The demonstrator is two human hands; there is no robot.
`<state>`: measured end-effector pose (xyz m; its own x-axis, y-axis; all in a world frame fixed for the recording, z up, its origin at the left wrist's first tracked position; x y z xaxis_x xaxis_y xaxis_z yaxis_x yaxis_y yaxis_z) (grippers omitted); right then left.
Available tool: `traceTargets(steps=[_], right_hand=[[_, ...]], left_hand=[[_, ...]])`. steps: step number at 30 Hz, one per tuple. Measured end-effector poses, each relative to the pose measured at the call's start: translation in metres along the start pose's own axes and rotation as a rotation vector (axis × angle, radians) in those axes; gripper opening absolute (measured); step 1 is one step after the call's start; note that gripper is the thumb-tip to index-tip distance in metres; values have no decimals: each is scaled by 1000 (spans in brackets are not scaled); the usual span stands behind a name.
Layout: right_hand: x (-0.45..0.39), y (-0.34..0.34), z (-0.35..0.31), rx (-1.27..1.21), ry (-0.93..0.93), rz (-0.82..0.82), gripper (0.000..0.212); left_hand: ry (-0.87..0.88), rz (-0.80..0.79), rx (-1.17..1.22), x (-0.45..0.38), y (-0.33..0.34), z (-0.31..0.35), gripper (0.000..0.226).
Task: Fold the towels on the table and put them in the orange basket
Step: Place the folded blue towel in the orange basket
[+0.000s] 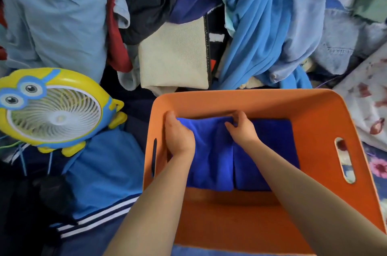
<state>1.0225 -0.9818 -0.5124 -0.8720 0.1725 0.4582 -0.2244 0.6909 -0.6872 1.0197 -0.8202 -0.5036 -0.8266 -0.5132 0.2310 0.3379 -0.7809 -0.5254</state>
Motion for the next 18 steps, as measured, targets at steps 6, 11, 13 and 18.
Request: traceTargets(steps=[6, 11, 13, 18], right_hand=[[26, 11, 13, 403, -456, 223, 30], [42, 47, 30, 1063, -631, -103, 71], [38, 51, 36, 1108, -537, -242, 67], [32, 62, 38, 1105, -480, -278, 68]], left_hand=[[671, -141, -396, 17, 6, -24, 34], [405, -606, -814, 27, 6, -64, 56], [376, -595, -875, 24, 7, -68, 61], [304, -681, -885, 18, 10, -70, 63]])
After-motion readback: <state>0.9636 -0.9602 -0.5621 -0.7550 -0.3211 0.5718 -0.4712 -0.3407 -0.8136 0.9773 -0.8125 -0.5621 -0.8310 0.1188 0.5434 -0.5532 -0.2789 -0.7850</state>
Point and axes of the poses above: each hand's wrist, its own x-axis away from the middle knuckle, its own y-axis out of the palm, z = x × y, the point moved 2 cm from there along -x, towards the middle knuckle, and after that the axes turned 14 degrees about x, right-handed, at the moved point
